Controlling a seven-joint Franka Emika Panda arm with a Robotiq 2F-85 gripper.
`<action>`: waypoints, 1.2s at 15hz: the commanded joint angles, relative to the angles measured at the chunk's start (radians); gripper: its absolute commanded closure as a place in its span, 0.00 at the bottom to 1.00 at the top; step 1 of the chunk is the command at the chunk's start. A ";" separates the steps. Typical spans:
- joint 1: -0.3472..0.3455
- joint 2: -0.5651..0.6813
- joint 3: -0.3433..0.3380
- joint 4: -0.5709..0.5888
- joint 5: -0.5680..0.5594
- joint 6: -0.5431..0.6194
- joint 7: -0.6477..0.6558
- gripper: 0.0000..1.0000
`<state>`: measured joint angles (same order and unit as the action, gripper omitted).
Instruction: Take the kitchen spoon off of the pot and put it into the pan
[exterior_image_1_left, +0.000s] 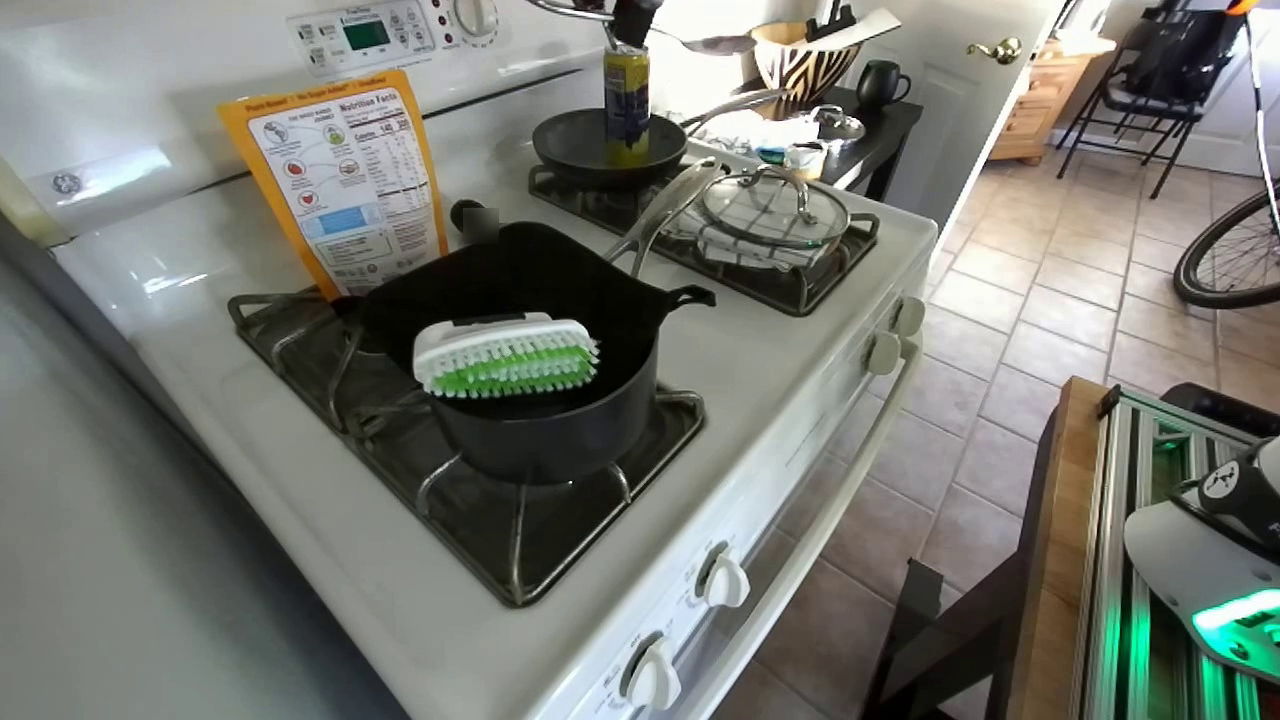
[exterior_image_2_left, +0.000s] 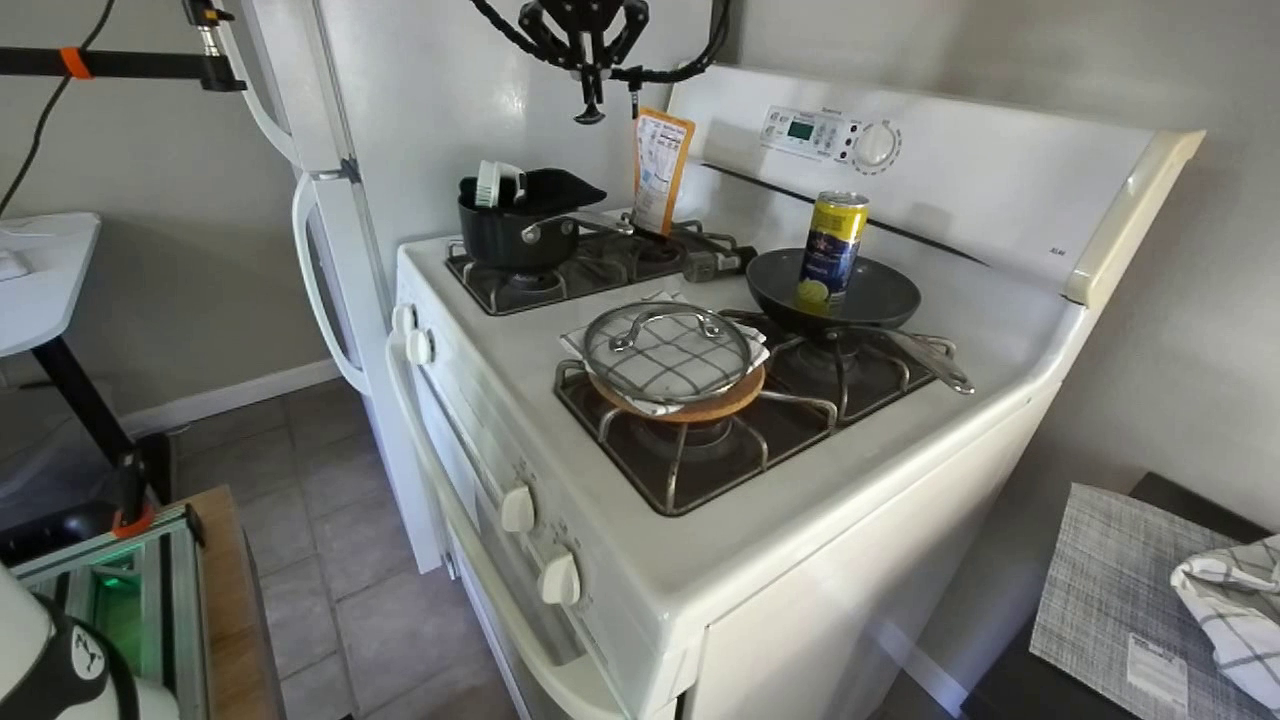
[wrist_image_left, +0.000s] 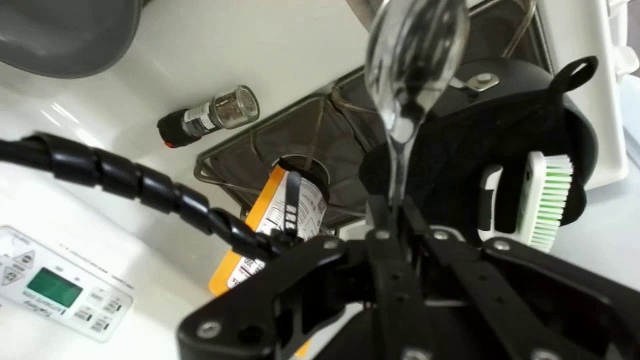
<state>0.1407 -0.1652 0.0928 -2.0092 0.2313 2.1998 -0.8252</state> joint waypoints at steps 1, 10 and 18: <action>0.008 -0.004 -0.011 -0.003 -0.003 0.001 0.003 0.92; -0.081 0.067 -0.090 0.030 -0.212 0.169 -0.023 0.98; -0.129 0.250 -0.122 0.181 -0.192 0.193 -0.146 0.98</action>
<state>0.0235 -0.0020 -0.0413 -1.8837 0.0703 2.3368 -1.0090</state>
